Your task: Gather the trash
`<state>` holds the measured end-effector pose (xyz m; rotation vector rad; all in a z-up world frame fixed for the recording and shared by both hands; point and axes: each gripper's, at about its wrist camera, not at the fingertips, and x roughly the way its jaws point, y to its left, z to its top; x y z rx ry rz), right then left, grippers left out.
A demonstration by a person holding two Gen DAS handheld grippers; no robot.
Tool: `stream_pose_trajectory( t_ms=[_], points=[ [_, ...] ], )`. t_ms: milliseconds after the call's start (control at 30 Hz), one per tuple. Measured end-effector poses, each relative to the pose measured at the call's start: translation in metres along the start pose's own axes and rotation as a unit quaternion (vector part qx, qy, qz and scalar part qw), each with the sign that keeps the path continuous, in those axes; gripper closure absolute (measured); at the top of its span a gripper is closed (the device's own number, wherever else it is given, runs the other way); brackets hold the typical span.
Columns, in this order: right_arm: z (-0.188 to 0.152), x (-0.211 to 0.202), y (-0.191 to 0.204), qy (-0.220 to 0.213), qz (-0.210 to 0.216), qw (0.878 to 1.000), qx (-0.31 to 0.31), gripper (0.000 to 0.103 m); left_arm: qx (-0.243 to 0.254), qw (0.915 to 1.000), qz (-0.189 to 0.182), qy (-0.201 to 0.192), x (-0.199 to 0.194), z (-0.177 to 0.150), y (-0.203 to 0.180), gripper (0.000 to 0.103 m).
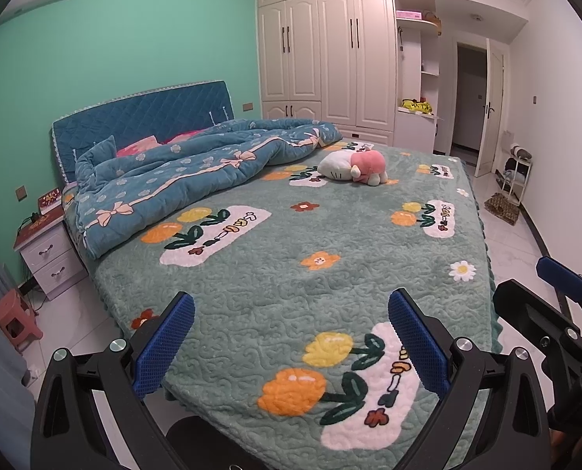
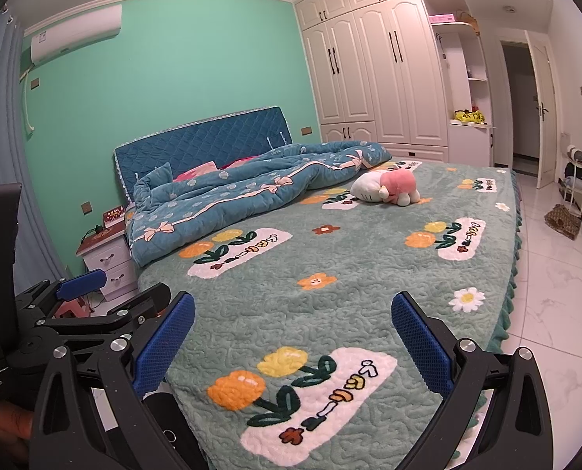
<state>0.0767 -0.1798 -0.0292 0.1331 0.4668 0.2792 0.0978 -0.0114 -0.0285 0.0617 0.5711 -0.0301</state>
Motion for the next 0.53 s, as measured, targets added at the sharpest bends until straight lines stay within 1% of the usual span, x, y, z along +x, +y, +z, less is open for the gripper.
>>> stream_pose_trajectory(
  t_ms=[400,533],
  points=[
    [-0.002,0.0013,0.0011,0.002,0.001,1.0,0.0,0.004,0.008,0.9999,0.009,0.005,0.0002,0.0004,-0.0023,0.005],
    [-0.0041,0.0021,0.0029,0.004,0.003,1.0,0.001,0.004,0.001,0.9999,0.012,0.01,0.0019,0.0001,0.0001,0.005]
  ],
)
